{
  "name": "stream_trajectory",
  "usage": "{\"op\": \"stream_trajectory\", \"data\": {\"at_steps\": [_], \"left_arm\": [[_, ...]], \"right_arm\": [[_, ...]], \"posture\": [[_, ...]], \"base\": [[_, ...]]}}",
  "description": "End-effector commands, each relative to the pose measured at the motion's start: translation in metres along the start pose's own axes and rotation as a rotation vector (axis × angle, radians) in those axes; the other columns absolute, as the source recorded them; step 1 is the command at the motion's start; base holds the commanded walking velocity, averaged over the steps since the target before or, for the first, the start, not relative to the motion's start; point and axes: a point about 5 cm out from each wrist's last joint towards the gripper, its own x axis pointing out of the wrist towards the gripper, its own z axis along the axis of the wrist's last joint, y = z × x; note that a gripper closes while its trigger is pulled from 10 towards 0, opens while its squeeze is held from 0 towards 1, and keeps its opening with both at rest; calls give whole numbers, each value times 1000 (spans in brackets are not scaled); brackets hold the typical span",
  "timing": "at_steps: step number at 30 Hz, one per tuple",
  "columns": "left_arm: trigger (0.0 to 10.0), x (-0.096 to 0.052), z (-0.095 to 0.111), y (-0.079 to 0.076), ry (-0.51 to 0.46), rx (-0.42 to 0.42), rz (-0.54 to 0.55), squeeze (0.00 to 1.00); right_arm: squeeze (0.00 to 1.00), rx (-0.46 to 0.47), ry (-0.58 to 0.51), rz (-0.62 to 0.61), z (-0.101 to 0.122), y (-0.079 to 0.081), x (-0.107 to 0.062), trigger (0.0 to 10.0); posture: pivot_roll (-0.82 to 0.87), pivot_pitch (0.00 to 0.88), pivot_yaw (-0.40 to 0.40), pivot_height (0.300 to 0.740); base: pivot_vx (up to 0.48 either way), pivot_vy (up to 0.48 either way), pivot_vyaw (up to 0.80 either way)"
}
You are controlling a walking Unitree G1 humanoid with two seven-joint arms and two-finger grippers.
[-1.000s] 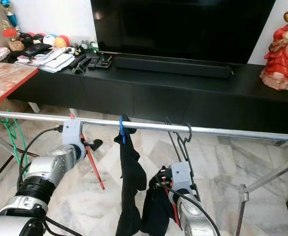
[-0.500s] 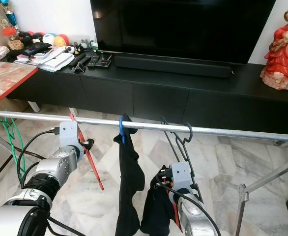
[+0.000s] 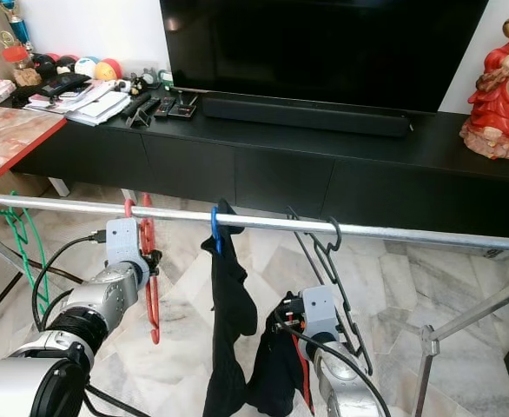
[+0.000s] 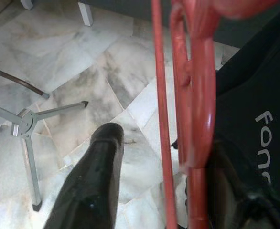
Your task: Hang hanger
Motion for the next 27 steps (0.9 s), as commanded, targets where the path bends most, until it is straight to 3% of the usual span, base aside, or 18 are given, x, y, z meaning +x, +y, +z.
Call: {"op": "stream_trajectory", "data": {"at_steps": [1,17,24,27], "left_arm": [[0,1,4,1,-6,17,-3,0],[0,-1,-2,10,-29,49,3,0],[0,-4,-21,20,4,86,3,0],[0,-8,-20,22,-59,67,-25,0]], "right_arm": [[0,-12,-18,10,3,3,2,10000],[0,-18,-9,11,0,1,-1,10000],[0,-22,-5,25,-1,6,0,10000],[0,-23,-5,29,-2,6,-1,10000]], "posture": [[26,74,5,740],[30,61,-6,740],[36,35,-10,740],[39,19,-9,740]], "base": [[0,0,0],[0,0,0],[0,0,0],[0,0,0]]}}
